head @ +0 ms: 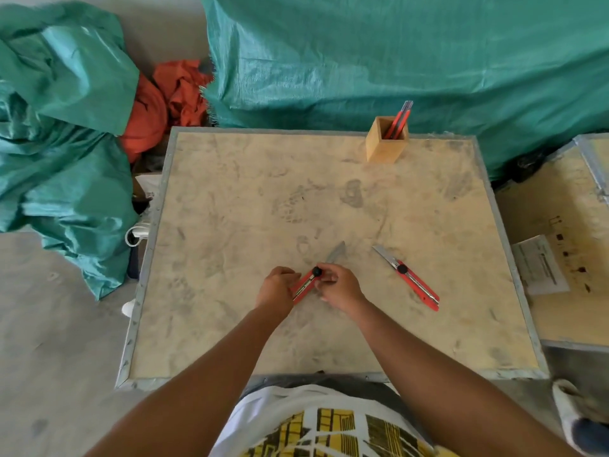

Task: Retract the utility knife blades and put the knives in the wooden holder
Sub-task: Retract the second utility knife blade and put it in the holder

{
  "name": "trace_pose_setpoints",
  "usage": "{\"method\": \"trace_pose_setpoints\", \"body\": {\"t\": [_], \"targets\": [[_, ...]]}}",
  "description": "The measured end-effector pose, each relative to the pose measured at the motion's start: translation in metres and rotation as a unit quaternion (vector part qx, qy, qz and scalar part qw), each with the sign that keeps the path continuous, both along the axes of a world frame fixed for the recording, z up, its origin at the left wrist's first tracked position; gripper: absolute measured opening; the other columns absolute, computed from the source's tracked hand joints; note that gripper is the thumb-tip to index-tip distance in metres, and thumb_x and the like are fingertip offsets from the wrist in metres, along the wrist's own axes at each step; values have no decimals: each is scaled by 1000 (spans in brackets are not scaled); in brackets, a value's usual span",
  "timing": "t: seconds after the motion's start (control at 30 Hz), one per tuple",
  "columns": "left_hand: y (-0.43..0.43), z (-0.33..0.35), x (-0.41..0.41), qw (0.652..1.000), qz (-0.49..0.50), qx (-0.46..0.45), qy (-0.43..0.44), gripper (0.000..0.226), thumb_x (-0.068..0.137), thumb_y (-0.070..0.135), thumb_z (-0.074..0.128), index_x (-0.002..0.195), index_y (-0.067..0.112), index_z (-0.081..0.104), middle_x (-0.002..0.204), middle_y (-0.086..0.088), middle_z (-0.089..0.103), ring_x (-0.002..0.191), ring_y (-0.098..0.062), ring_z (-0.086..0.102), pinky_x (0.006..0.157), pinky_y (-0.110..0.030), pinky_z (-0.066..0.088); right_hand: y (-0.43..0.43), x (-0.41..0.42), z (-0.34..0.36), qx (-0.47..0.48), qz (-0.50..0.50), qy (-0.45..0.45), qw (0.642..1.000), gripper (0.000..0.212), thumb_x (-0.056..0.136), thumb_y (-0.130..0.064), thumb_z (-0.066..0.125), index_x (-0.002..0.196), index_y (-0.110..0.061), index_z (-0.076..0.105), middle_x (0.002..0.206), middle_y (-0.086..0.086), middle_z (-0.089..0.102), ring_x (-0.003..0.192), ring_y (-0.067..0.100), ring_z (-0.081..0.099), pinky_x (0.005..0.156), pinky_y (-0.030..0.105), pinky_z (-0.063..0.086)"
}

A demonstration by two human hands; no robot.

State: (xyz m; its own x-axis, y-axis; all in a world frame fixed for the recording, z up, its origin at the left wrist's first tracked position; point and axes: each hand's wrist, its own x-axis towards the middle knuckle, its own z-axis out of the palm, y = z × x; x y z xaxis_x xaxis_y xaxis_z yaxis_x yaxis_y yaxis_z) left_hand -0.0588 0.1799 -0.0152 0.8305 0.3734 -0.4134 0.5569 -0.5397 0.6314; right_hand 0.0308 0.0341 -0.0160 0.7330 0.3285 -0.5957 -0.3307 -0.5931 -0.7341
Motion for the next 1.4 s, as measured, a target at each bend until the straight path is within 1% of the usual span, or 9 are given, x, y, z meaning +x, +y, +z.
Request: {"method": "trace_pose_setpoints", "body": {"t": [0.1, 0.2, 0.3, 0.47, 0.73, 1.0, 1.1, 1.27, 1.4], "targets": [[-1, 0, -7, 999, 19, -33, -21, 17, 83, 11, 71, 98, 7, 78, 114, -9, 67, 96, -26, 67, 85, -33, 55, 8, -9, 1, 34, -91, 43, 994, 30, 92, 3, 68, 116, -14, 68, 112, 12, 70, 99, 26, 71, 77, 40, 65], [-6, 6, -13, 995, 25, -90, -17, 16, 83, 16, 66, 91, 18, 80, 92, -2, 72, 79, -16, 63, 69, -24, 52, 11, -13, 3, 46, -135, 46, 989, 20, 93, 3, 67, 105, -12, 68, 109, 15, 71, 93, 29, 73, 73, 38, 65], [-8, 13, -15, 992, 33, -125, -3, 38, 83, 1, 61, 110, 23, 77, 99, 4, 74, 86, -12, 65, 66, -7, 44, 10, -10, 11, 40, -121, 21, 992, 16, 94, -5, 69, 107, -12, 71, 108, 15, 72, 92, 30, 75, 73, 37, 64], [-3, 37, -8, 983, 36, -172, -42, 44, 87, 2, 64, 125, 23, 69, 112, 5, 73, 89, -5, 65, 65, 4, 44, 1, 10, 48, 89, -96, -22, 991, 17, 91, -11, 74, 106, -20, 76, 102, 9, 76, 87, 19, 75, 63, 25, 61], [-14, 94, 16, 958, -32, -250, -138, 62, 88, -6, 64, 137, 31, 56, 114, 6, 71, 90, -13, 69, 65, -25, 61, -22, 51, 122, 162, -44, -100, 981, 24, 90, -9, 76, 108, -25, 78, 95, 0, 79, 79, 6, 76, 66, 23, 62], [-64, 139, 38, 935, 28, -275, -220, 71, 86, -12, 66, 117, 51, 63, 111, -2, 73, 87, -11, 70, 64, -34, 63, -62, 84, 170, 205, 49, -180, 961, 28, 87, -11, 79, 105, -32, 79, 105, -8, 79, 86, 15, 76, 66, 27, 63], [-80, 147, 43, 927, 55, -287, -234, 65, 87, -13, 64, 120, 43, 64, 115, -6, 74, 86, -11, 71, 63, -33, 62, -78, 92, 179, 171, 121, -228, 951, 25, 85, -12, 81, 107, -23, 80, 110, -5, 77, 91, 13, 75, 74, 26, 62], [-110, 165, 52, 919, 83, -291, -252, 66, 88, -12, 62, 115, 47, 68, 100, 10, 79, 82, -9, 72, 63, -27, 60, -112, 103, 201, 141, 223, -258, 930, 26, 83, -11, 83, 107, -19, 81, 113, -6, 73, 98, 8, 70, 87, 21, 56], [-125, 175, 55, 910, 100, -300, -269, 63, 89, -13, 62, 116, 44, 69, 104, 5, 79, 85, -17, 72, 65, -27, 59, -129, 105, 208, 114, 278, -255, 919, 24, 81, -18, 85, 104, -26, 82, 119, -13, 67, 107, 5, 65, 81, 18, 52]]}}
